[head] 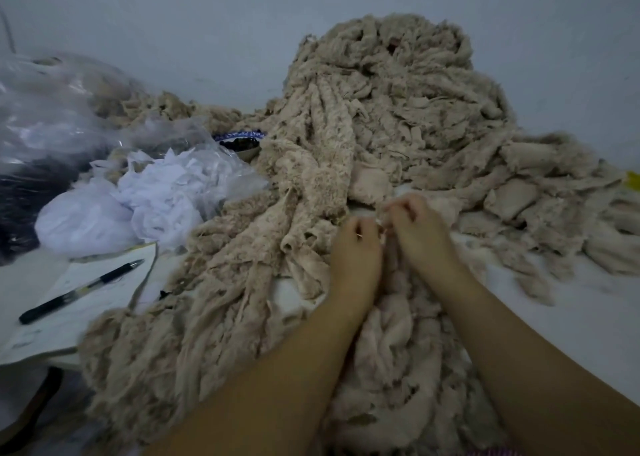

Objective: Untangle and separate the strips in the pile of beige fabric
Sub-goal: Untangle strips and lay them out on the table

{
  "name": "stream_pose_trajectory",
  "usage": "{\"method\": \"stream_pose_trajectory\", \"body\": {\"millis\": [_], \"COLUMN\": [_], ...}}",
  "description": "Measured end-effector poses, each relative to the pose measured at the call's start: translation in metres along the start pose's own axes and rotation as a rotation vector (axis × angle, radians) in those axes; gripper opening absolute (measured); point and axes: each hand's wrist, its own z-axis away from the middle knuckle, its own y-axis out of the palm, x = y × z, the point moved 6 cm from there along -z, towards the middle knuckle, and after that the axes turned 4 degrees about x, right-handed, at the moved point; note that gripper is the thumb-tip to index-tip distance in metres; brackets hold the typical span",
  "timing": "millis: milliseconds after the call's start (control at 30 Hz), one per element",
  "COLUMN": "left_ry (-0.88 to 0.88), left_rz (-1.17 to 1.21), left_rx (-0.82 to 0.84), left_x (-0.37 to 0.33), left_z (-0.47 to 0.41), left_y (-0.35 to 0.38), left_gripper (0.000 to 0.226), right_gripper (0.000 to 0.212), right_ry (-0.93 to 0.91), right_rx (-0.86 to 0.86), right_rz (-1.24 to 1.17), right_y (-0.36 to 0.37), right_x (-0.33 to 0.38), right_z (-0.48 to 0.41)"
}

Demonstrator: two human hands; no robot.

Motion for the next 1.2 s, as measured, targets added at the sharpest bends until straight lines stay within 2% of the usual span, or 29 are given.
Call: {"method": "stream_pose_trajectory", "body": {"millis": [67, 167, 233, 300, 367, 433, 467, 533, 567, 633, 700, 767, 833, 867, 900, 1000, 1067, 1133, 1200], "left_ry": [-0.147, -0.104, 0.018, 0.126, 0.121, 0.071, 0.060, 0.057, 0.045, 0.036, 0.049, 0.004, -0.098, -0.137, -0.172, -0.266, -0.317, -0.337, -0.317], "left_rz": [0.144, 0.049, -0.193, -0.604, -0.997, -1.161, -1.166, -1.054, -0.942, -0.630, -0.277, 0.112, 0.516, 0.645, 0.710, 0.820, 0.958, 1.082, 1.148], "left_rx": [-0.088, -0.026, 0.049, 0.080, 0.095, 0.097, 0.104, 0.149, 0.168, 0.151, 0.053, 0.014, 0.120, 0.176, 0.214, 0.231, 0.222, 0.235, 0.265], "left_x": [0.005, -0.003, -0.009, -0.006, 0.010, 0.027, 0.033, 0.035, 0.034, 0.024, 0.005, -0.012, -0.028, -0.036, -0.043, -0.052, -0.052, -0.052, -0.055], "left_z": [-0.018, -0.043, -0.057, -0.065, -0.062, -0.053, -0.051, -0.056, -0.059, -0.066, -0.067, -0.067, -0.068, -0.069, -0.068, -0.068, -0.070, -0.072, -0.074], "left_y": [-0.013, -0.022, -0.030, -0.039, -0.046, -0.054, -0.057, -0.062, -0.064, -0.071, -0.082, -0.087, -0.081, -0.077, -0.073, -0.068, -0.070, -0.075, -0.079], "left_gripper": [0.029, 0.028, 0.026, 0.022, 0.036, 0.043, 0.039, 0.027, 0.023, 0.023, 0.024, 0.020, 0.015, 0.017, 0.022, 0.030, 0.032, 0.036, 0.034], "right_gripper": [0.021, 0.027, 0.033, 0.038, 0.035, 0.022, 0.024, 0.044, 0.045, 0.031, 0.017, 0.019, 0.015, 0.009, 0.010, 0.030, 0.039, 0.039, 0.036], "right_ry": [0.008, -0.078, -0.097, -0.083, -0.066, -0.094, -0.066, 0.120, 0.204, 0.252, 0.221, 0.235, 0.239, 0.236, 0.244, 0.321, 0.379, 0.435, 0.493], "right_rx": [0.257, 0.301, 0.285, 0.289, 0.221, 0.045, 0.004, 0.105, 0.178, 0.211, 0.110, 0.023, 0.060, 0.104, 0.149, 0.243, 0.211, 0.128, 0.019], "right_rz": [0.172, 0.374, 0.427, 0.423, 0.362, 0.448, 0.536, 0.709, 0.728, 0.590, 0.264, -0.212, -0.713, -0.881, -0.992, -1.141, -1.249, -1.325, -1.291], "right_y": [0.026, 0.041, 0.045, 0.044, 0.034, 0.013, 0.003, -0.011, -0.015, -0.021, -0.032, -0.043, -0.042, -0.040, -0.038, -0.031, -0.033, -0.040, -0.046], "right_x": [-0.007, -0.006, -0.005, -0.006, -0.005, -0.002, -0.005, -0.026, -0.036, -0.043, -0.036, -0.026, -0.012, -0.006, -0.002, 0.005, 0.000, -0.009, -0.023], "right_z": [0.014, 0.034, 0.043, 0.045, 0.038, 0.027, 0.021, 0.008, 0.004, -0.002, -0.006, -0.008, -0.010, -0.012, -0.014, -0.009, -0.006, -0.003, -0.002]}}
